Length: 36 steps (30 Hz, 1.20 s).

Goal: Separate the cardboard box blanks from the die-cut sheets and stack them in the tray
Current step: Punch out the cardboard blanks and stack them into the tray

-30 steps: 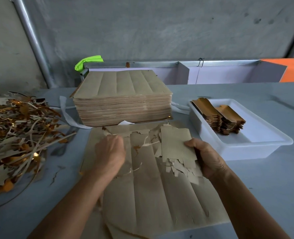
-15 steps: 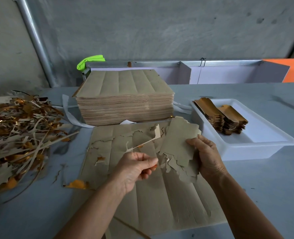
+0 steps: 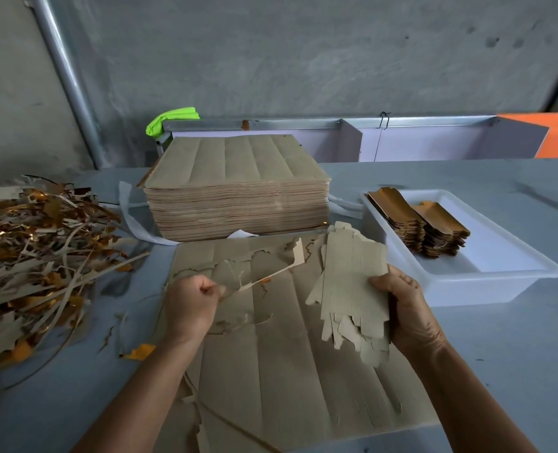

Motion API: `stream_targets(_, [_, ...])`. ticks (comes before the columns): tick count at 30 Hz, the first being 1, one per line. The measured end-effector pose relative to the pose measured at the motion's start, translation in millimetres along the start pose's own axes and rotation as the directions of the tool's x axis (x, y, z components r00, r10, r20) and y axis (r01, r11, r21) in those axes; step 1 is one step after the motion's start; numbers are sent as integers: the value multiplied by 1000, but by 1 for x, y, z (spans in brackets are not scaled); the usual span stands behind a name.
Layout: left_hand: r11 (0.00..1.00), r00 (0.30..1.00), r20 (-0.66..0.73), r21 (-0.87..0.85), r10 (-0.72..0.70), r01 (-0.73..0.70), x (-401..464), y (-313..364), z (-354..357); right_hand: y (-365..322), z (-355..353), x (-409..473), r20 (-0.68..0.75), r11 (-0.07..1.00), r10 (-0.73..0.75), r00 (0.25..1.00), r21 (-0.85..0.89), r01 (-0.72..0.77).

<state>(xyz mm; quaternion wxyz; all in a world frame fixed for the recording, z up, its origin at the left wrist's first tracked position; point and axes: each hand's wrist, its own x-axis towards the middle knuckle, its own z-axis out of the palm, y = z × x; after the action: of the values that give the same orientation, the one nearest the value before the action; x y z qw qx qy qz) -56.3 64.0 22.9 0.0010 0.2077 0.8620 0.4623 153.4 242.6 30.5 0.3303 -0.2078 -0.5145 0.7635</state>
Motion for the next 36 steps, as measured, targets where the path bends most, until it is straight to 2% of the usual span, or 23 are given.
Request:
stream_targets(1, [981,997,31,177,72,-77,-2,2,-1,0,1,-1,31,1000,-1,1000,4,1])
stream_targets(2, [955,990,63,264,124,-136,-4,7,0,1,3,-2,60,1000,1,998,10,-2])
stream_targets(3, [952,980,85,234,181,-196,-8,14,1,1,4,-2,82,1000,5,997,14,-7])
stream_targets(4, [975,974,113,78,199,-208,-14,25,1,2,8,-3,100,1000,7,995,16,-8])
stream_targets(5, [978,971,177,-164,158,-130,-23,40,2,3,11,-4,115,1000,11,993,14,-12])
stream_targets(6, [927,953,290,-374,91,26,-30,53,3,5,14,-4,128,1000,16,992,8,-17])
stream_targets(7, [860,914,406,-476,27,186,-36,63,7,7,18,-5,140,1000,21,990,-11,-20])
stream_targets(9, [808,810,581,-438,-79,394,-47,73,18,10,26,-8,182,997,27,983,-77,-13])
stream_targets(10, [777,784,611,-439,-111,452,-52,73,26,12,29,-9,203,994,27,979,-108,-6])
stream_targets(13, [615,810,563,-583,-164,531,-61,72,39,14,33,-10,176,981,-12,984,-189,46])
stream_targets(17, [639,791,551,-514,-266,573,-66,63,51,21,39,-12,97,948,-42,994,-312,71])
stream_targets(21, [769,785,618,-478,-48,424,-70,56,50,30,43,-15,2,858,-47,999,-513,41])
stream_targets(23, [795,751,659,-476,40,375,-69,54,47,36,44,-19,-45,854,-72,996,-519,38])
stream_targets(24, [825,758,649,-461,62,327,-68,55,46,39,45,-21,-71,863,-81,994,-504,34])
stream_targets(25, [878,783,618,-413,76,241,-67,57,45,43,45,-22,-101,885,-75,992,-466,20])
stream_targets(27, [977,826,542,-206,157,-51,-61,64,43,45,45,-20,-197,938,-35,980,-345,-36])
stream_targets(29, [934,790,536,3,299,-356,-56,74,36,41,41,-16,-322,961,-54,945,-274,-38])
stream_targets(31, [825,700,604,119,381,-552,-59,82,31,30,36,-17,-387,938,-225,894,-336,90])
stream_targets(33, [692,612,664,193,430,-696,-67,87,32,18,37,-21,-286,832,-439,852,-488,264])
stream_targets(34, [646,578,682,200,448,-736,-72,88,34,15,38,-24,-199,773,-477,856,-560,300])
stream_targets(36, [613,550,698,199,459,-764,-77,85,39,18,35,-26,-85,668,-448,890,-693,270])
